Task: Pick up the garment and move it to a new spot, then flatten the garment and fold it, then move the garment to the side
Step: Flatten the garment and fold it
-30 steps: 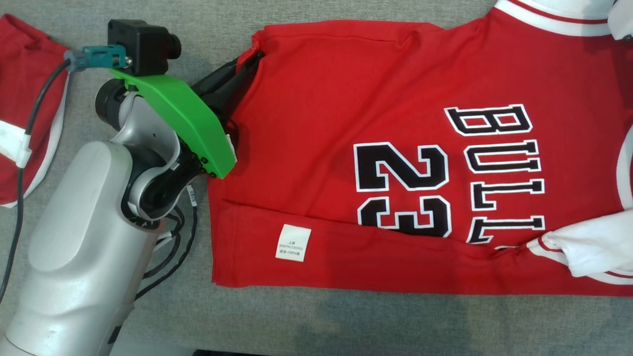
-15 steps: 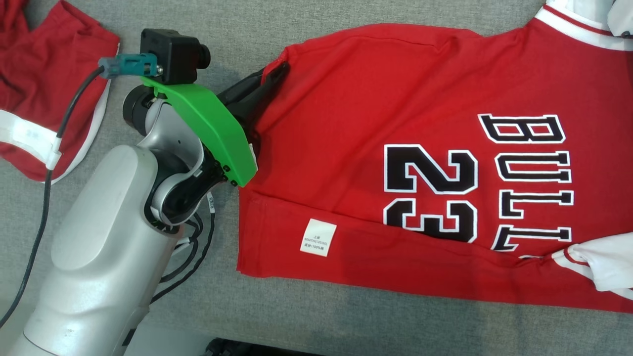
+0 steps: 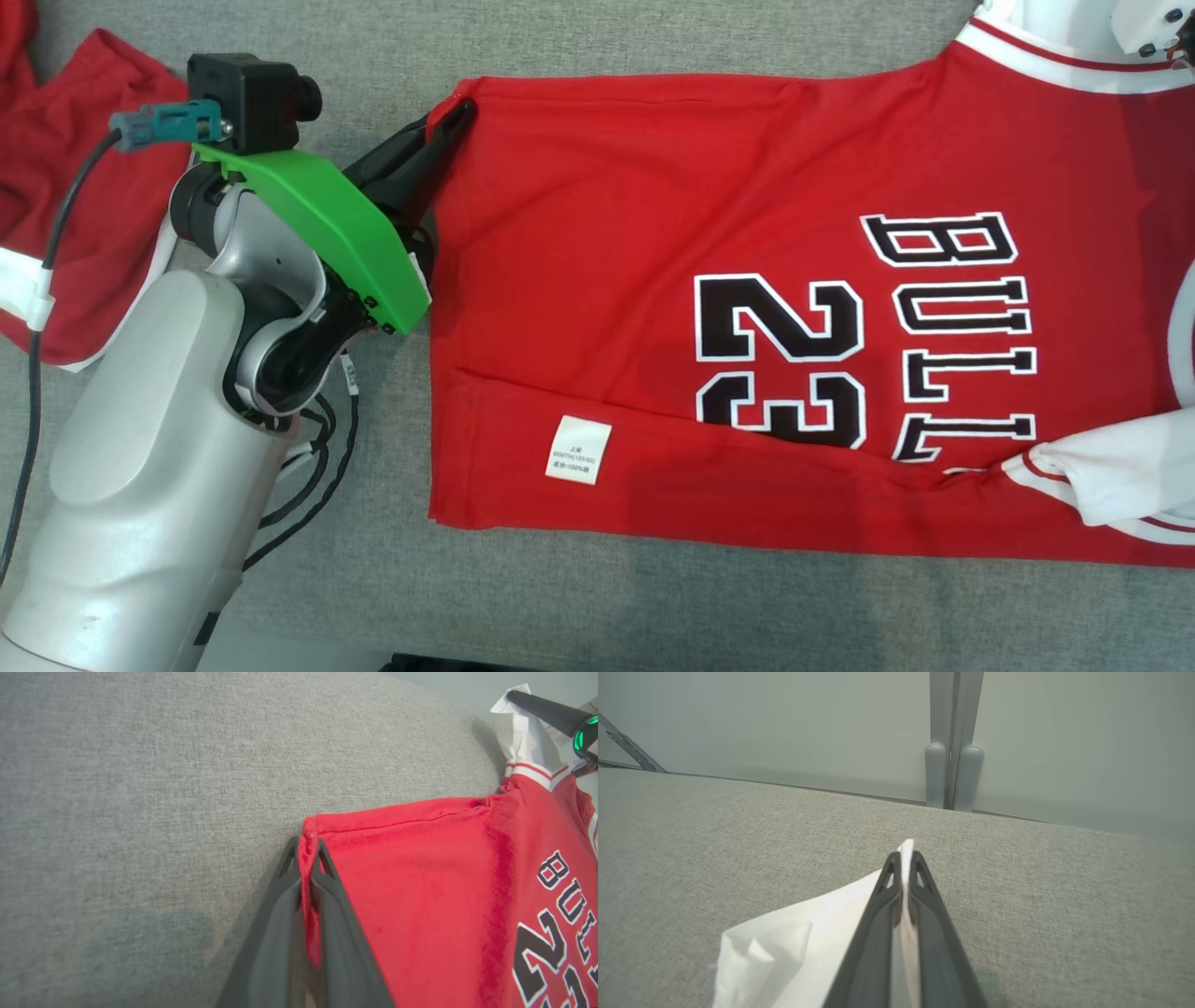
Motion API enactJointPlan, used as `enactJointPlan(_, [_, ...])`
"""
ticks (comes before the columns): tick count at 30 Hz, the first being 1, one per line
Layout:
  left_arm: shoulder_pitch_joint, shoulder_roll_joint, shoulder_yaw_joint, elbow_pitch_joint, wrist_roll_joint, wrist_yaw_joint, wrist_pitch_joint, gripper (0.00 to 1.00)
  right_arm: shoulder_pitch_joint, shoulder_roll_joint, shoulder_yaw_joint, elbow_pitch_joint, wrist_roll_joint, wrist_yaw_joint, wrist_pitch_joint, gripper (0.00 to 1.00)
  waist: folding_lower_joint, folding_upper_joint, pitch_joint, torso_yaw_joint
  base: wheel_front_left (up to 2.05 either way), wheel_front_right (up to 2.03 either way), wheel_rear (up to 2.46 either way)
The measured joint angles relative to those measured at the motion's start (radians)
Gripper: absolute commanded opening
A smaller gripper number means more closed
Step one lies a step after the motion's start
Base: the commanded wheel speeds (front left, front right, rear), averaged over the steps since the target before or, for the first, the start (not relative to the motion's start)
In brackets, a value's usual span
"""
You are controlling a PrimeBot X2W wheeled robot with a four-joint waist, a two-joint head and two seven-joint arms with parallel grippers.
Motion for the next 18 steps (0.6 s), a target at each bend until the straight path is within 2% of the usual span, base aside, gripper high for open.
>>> enactJointPlan(5, [0.0, 0.007, 0.021, 0.012, 0.0, 0.0, -0.033, 0.0, 0.001, 0.008, -0.006, -0.017, 0.022, 0.024, -0.052, 0.0, 0.0, 0.0, -0.023, -0.032, 0.0, 0.0, 0.0])
enactJointPlan(11, [0.0, 0.016, 0.025, 0.034, 0.002, -0.005, -0.066, 0.0, 0.019, 0.022, -0.026, -0.038, 0.047, 0.035, -0.112, 0.0, 0.0, 0.0, -0.057, -0.069, 0.0, 0.0, 0.0])
enactJointPlan(18, [0.001, 0.029, 0.036, 0.068, 0.021, -0.005, -0.123, 0.0, 0.106, 0.034, -0.017, -0.04, 0.069, 0.06, -0.157, 0.0, 0.0, 0.0, -0.101, -0.1, 0.0, 0.0, 0.0])
